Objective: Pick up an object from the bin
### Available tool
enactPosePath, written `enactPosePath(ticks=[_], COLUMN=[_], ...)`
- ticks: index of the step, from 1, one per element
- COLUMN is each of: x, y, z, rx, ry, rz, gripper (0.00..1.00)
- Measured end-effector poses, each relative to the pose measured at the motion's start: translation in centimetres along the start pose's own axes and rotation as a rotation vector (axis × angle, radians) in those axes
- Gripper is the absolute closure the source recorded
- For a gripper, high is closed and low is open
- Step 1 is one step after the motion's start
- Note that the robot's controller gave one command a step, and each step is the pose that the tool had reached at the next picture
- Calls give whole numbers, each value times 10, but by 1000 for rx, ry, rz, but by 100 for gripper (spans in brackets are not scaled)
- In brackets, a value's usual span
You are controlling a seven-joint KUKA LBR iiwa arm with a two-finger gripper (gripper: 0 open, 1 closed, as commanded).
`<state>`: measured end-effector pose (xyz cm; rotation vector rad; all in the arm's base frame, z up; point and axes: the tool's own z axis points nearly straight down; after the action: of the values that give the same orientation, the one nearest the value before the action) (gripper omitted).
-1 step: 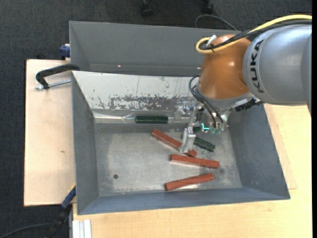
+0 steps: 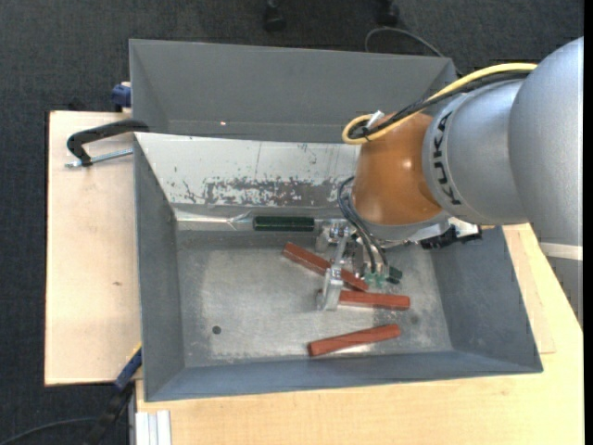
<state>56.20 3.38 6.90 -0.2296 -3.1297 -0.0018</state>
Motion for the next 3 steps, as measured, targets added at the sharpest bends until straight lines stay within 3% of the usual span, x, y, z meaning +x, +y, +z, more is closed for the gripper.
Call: enactPosePath(ticks=[1,2,3], x=[4,-4,-1], y=[15,4,19], z=[-33,-32,-1], rx=[-3,-2,-1], ry=[-10,-8,-1], rz=[68,310,471], gripper=[0,0,0])
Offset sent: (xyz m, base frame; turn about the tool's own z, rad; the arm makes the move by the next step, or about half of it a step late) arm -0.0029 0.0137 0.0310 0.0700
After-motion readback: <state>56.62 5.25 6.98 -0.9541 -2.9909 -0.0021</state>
